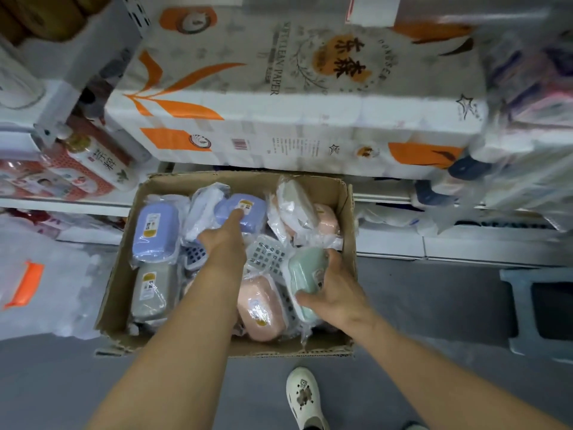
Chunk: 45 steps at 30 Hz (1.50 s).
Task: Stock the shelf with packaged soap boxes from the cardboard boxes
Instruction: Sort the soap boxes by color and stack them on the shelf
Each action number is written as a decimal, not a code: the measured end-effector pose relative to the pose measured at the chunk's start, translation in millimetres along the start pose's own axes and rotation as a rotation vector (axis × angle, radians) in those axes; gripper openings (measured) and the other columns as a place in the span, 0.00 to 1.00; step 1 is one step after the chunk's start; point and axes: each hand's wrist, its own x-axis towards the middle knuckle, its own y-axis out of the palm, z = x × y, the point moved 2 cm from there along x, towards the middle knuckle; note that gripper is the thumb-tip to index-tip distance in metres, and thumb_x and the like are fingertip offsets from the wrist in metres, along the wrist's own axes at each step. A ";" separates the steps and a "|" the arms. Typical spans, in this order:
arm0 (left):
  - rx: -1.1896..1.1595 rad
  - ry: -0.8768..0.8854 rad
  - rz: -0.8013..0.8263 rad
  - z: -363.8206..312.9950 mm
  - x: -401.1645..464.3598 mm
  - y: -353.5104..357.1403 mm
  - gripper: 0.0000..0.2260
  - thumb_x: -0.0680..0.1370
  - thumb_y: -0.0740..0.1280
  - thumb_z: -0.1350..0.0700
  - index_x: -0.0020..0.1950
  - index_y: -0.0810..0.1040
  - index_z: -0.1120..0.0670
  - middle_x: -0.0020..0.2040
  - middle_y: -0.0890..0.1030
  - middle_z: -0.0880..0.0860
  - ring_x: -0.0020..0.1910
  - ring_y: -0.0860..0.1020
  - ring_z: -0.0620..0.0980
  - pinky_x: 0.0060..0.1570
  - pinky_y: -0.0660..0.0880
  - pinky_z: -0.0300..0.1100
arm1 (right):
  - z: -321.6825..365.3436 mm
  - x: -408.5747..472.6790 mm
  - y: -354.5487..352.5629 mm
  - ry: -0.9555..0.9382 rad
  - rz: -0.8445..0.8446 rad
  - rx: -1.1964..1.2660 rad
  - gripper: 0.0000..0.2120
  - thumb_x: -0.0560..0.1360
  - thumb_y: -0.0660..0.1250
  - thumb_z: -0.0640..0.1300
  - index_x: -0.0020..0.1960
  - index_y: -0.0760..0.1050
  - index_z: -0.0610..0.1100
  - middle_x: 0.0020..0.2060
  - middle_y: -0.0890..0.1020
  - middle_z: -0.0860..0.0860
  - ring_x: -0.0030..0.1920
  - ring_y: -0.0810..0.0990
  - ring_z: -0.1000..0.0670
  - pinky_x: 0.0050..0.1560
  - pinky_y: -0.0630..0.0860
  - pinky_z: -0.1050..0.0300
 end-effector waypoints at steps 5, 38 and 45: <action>-0.097 0.103 0.069 10.8 -68.4 -46.9 0.34 0.67 0.79 0.51 0.70 0.70 0.55 0.58 0.80 0.56 0.50 0.81 0.56 0.40 0.77 0.43 | -0.9 -23.4 -36.4 0.037 0.060 0.308 0.37 0.63 0.78 0.54 0.63 0.62 0.49 0.52 0.76 0.53 0.51 0.78 0.52 0.54 0.78 0.50; 0.422 0.369 0.848 332.3 -594.2 332.0 0.40 0.55 0.76 0.40 0.64 0.73 0.53 0.58 0.81 0.52 0.54 0.81 0.54 0.58 0.77 0.56 | -544.0 -280.7 -456.7 0.298 -0.543 0.530 0.39 0.68 0.77 0.46 0.73 0.61 0.47 0.56 0.72 0.52 0.52 0.72 0.53 0.49 0.68 0.60; 0.486 0.358 0.845 376.0 -591.6 432.2 0.19 0.73 0.75 0.57 0.60 0.73 0.54 0.52 0.81 0.50 0.46 0.81 0.47 0.36 0.76 0.35 | -640.4 -210.3 -508.7 0.291 -0.496 -0.055 0.47 0.66 0.75 0.53 0.77 0.52 0.48 0.72 0.65 0.47 0.71 0.64 0.45 0.68 0.64 0.47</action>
